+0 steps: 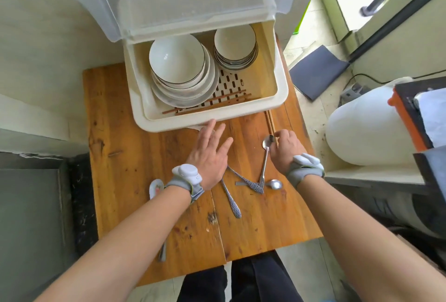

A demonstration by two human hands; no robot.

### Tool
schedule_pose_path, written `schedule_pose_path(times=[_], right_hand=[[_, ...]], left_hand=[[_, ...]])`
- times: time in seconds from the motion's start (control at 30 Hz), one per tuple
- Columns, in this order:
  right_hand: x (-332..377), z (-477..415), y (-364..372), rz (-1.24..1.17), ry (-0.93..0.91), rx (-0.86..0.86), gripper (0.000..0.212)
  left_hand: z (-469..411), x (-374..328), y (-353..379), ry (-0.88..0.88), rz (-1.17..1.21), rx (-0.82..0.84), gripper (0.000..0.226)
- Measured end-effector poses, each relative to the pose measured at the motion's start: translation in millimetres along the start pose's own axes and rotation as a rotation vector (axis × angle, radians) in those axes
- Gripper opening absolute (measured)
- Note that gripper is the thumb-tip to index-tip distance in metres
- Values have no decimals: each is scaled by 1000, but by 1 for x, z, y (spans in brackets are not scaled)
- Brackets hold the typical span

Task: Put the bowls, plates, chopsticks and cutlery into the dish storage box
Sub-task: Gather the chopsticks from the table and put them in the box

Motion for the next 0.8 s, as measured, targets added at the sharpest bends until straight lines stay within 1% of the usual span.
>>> schedule_pose_path(times=[0.07, 0.13, 0.2, 0.3, 0.33, 0.43, 0.57, 0.6, 0.7, 0.8], right_hand=[[-20, -9, 12, -1, 68, 49, 30], [-30, -14, 19, 2, 90, 73, 31], [-38, -22, 22, -6, 116, 68, 34], [-38, -38, 21, -49, 135, 35, 43], [-37, -46, 20, -56, 140, 22, 44], [-28, -66, 17, -77, 167, 19, 40], [-19, -86, 17, -157, 240, 25, 22], [-18, -88, 18, -179, 263, 42, 21], [-19, -87, 19, -222, 310, 67, 23], [-21, -82, 16, -238, 320, 65, 18]], left_hand=[[-8, -5, 20, -41, 21, 49, 47], [-10, -8, 34, -12, 40, 94, 47], [-15, -10, 55, 27, 41, 193, 45], [-16, -2, 84, -39, 78, 357, 46], [-16, 0, 91, -53, 94, 369, 46], [-15, 1, 96, -56, 108, 324, 47], [-15, 3, 97, -64, 135, 293, 50], [-15, 4, 98, -66, 139, 293, 50], [-15, 5, 99, -75, 154, 313, 50], [-15, 6, 99, -76, 176, 366, 52]])
Point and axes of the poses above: each hand's wrist, its own z-axis away from the middle knuckle, its own y-axis out of the palm, x = y × z, the point moved 7 cm from there along -z, towards the middle knuckle, and after that the axes turned 9 degrees about x, right-handed, at the moved point
